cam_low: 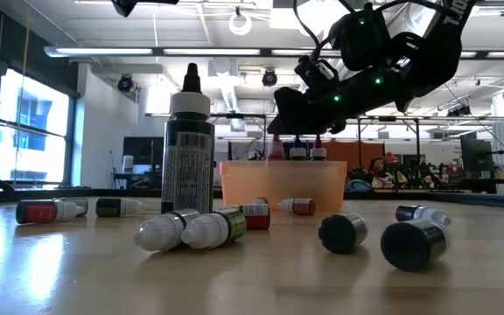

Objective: Pick & Place food coloring
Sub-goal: Put the large pink food coloring bottle into the orange bin, then put the large black food coloring bottle into the orange bin

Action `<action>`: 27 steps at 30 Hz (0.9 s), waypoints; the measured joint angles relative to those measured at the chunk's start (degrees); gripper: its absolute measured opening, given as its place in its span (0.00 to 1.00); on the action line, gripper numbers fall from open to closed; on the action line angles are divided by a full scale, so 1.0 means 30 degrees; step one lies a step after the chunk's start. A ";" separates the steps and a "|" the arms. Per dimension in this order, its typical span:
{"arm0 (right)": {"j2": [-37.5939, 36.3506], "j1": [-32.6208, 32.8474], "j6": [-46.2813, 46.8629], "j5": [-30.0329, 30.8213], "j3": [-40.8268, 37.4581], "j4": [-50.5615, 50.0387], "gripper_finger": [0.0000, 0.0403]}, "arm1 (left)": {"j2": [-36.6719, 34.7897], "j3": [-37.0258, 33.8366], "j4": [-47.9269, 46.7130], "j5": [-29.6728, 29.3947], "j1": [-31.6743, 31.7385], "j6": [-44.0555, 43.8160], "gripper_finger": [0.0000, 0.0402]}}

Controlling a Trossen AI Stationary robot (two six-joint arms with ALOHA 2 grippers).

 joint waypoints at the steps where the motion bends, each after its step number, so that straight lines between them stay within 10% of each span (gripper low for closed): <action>1: 0.0000 0.0000 -0.0014 -0.0017 -0.0003 0.0018 0.17 | 0.0000 0.0000 -0.0004 0.0000 0.0000 -0.0012 0.32; 14: -0.0654 0.0221 -0.1555 -0.0637 0.0044 0.1641 0.17 | 0.0000 0.0000 -0.0062 -0.0007 0.0000 -0.0082 0.32; 27: -0.8065 0.4099 -0.3684 -0.1347 0.0070 -0.3666 0.17 | 0.1350 -0.2456 0.2826 0.2237 -0.1597 -0.1503 0.33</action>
